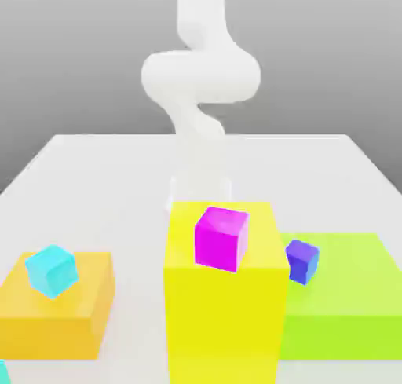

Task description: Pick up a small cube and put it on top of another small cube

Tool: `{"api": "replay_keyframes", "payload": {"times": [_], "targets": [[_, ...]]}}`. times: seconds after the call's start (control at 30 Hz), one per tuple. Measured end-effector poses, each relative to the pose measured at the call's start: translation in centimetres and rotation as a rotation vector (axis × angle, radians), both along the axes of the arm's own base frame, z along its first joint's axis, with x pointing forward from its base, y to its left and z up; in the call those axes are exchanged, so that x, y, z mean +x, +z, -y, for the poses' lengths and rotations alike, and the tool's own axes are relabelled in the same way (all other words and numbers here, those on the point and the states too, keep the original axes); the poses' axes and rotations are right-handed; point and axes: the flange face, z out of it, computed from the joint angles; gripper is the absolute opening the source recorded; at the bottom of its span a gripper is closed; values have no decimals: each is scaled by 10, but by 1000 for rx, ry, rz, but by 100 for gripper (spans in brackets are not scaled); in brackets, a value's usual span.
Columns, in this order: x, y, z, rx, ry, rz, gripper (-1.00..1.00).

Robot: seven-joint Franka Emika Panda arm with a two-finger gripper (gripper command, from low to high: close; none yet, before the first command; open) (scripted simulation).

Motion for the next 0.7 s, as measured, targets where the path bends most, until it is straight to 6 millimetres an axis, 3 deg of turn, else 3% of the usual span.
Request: {"api": "replay_keyframes", "payload": {"times": [0.17, 0.37, 0.53, 0.7], "targets": [[59, -51, 35, -52, 20, -117, 0], [115, -124, 85, -95, 51, -255, 0], [148, -195, 130, -115, 83, -370, 0], [165, -274, 183, -120, 111, -483, 0]]}}
